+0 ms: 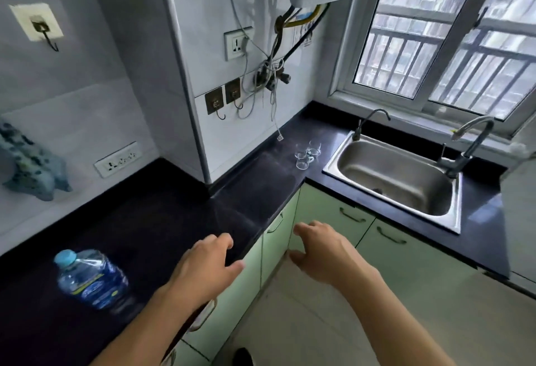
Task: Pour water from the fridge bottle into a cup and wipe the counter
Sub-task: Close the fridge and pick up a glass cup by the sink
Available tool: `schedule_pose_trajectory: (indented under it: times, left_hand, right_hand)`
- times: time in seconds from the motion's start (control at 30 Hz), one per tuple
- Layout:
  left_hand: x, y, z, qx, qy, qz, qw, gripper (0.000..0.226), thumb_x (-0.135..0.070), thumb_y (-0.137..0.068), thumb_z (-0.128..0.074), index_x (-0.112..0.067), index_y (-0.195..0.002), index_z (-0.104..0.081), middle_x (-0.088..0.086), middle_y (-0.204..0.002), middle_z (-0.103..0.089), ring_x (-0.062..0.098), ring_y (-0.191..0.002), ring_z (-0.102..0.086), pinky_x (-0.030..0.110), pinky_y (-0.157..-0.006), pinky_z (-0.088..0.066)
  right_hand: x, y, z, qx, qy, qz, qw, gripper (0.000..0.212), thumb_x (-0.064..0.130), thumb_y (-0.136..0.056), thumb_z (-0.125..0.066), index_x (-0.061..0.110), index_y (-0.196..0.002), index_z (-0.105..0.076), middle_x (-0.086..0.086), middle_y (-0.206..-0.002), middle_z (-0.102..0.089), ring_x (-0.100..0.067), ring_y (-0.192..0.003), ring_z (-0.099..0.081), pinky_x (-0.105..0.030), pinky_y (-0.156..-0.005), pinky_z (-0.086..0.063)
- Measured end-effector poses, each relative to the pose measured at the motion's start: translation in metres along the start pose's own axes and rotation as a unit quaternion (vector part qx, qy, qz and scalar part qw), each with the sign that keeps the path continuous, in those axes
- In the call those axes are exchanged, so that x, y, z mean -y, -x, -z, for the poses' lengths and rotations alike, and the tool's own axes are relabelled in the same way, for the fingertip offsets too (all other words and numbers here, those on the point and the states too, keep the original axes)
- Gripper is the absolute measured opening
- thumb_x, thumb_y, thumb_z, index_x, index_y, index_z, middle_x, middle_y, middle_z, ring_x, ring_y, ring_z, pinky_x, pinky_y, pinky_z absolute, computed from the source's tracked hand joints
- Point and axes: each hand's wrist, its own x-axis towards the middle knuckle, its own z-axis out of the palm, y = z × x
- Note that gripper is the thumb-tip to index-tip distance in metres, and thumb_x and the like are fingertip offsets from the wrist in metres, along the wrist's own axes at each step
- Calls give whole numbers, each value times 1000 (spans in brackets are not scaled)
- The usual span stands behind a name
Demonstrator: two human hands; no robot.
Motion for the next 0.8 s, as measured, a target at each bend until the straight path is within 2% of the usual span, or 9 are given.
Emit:
schedule_pose_trajectory:
  times: [0.1, 0.27, 0.37, 0.5, 0.63, 0.7, 0.8]
  left_hand:
    - [-8, -53, 2, 1, 0, -21, 1000, 51, -59, -90, -55, -27, -129, -51, -7, -120, -55, 13, -106, -57, 29, -85, -48]
    - [-36, -147, 12, 14, -1, -72, 997, 52, -59, -91, -55, -27, -131, -50, -5, -126, -56, 15, -111, -57, 30, -86, -48]
    - [-56, -197, 15, 23, 1, -96, 995, 52, -57, -92, -54, -25, -133, -49, -3, -129, -55, 17, -115, -57, 34, -92, -50]
    - [-81, -251, 9, 40, 8, -105, 994, 53, -55, -91, -57, -23, -132, -51, -1, -128, -57, 18, -115, -57, 38, -95, -51]
    - [-104, -300, -7, 39, 30, -94, 994, 50, -54, -88, -61, -24, -127, -53, -3, -122, -58, 15, -108, -59, 37, -91, -52]
    - [-117, -323, -17, 37, 32, -79, 996, 48, -53, -88, -61, -23, -126, -53, -4, -121, -57, 15, -106, -59, 34, -89, -51]
    - [-135, -355, -32, 31, 27, -48, 998, 45, -51, -89, -62, -24, -123, -53, -6, -119, -56, 14, -104, -58, 33, -87, -51]
  right_hand:
    - [-19, -34, 9, 3, 1, -23, 1000, 43, 49, -93, -58, 22, -126, -54, -2, -115, -57, -25, -105, -57, -39, -87, -52]
    - [-60, -86, 34, -4, 4, -82, 997, 41, 47, -91, -59, 21, -123, -55, -2, -119, -57, -26, -107, -58, -38, -86, -52]
    - [-86, -115, 47, -12, -10, -101, 995, 41, 46, -90, -59, 21, -123, -55, -1, -121, -57, -25, -110, -58, -38, -89, -51]
    - [-121, -147, 52, -18, -33, -114, 993, 41, 44, -90, -60, 21, -123, -55, 0, -117, -56, -25, -108, -59, -36, -88, -51]
    - [-160, -182, 50, -18, -69, -113, 991, 42, 43, -90, -61, 23, -126, -55, 0, -116, -56, -24, -108, -58, -34, -87, -49]
    - [-184, -204, 49, -19, -87, -101, 991, 37, 41, -89, -62, 21, -119, -57, -1, -115, -57, -24, -106, -58, -34, -85, -49]
    - [-219, -236, 51, -25, -110, -77, 991, 25, 36, -87, -61, 15, -100, -56, -2, -103, -58, -27, -94, -59, -36, -76, -47]
